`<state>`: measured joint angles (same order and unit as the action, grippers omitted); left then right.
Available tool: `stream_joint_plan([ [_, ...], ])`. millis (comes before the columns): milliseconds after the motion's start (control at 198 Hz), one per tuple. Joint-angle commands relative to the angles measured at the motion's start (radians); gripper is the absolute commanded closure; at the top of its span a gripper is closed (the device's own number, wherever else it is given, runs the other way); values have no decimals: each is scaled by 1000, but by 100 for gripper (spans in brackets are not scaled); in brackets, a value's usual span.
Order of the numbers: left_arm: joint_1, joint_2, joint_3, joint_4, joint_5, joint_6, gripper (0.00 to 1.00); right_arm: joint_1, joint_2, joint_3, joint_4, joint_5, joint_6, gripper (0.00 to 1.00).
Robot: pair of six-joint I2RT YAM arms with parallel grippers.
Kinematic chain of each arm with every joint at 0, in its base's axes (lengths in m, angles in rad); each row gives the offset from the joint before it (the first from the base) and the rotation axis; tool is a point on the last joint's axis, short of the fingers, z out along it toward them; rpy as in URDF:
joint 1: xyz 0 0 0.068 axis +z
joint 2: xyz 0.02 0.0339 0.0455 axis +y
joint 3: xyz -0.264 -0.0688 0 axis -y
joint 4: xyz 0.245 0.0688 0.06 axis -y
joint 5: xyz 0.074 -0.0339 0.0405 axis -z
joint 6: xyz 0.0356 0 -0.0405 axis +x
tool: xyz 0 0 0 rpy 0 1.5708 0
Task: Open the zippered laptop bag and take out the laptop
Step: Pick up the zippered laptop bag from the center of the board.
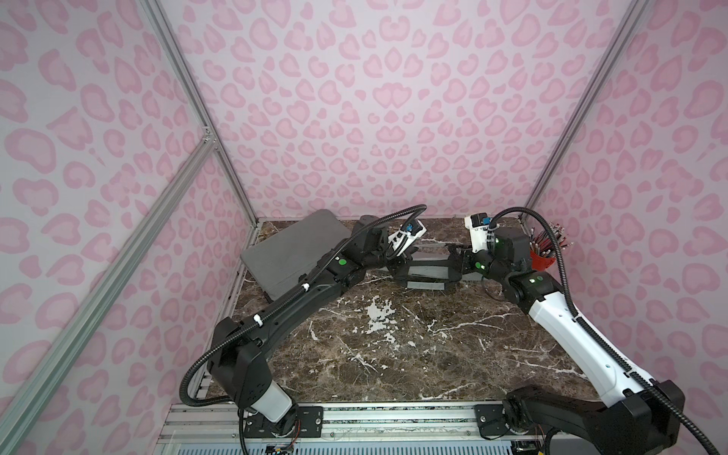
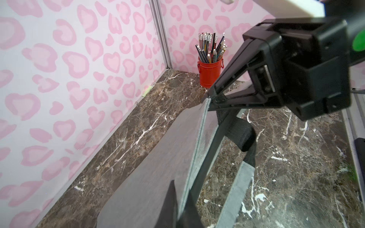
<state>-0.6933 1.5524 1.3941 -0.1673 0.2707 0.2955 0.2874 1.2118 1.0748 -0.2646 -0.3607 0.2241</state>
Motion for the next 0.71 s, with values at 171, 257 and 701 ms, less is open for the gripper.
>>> stream_joint_plan([
  [171,8,-84,-139,57,-151,-97,99,-38,-100,-77,-95,147,49,69],
  [257,8,-113,-165,64,-156,-109,99,-145,-187,-148,-92,124,74,52],
  [701,8,-153,-155,55,-158,-133,99,-718,-173,-561,376,-577,330,48],
])
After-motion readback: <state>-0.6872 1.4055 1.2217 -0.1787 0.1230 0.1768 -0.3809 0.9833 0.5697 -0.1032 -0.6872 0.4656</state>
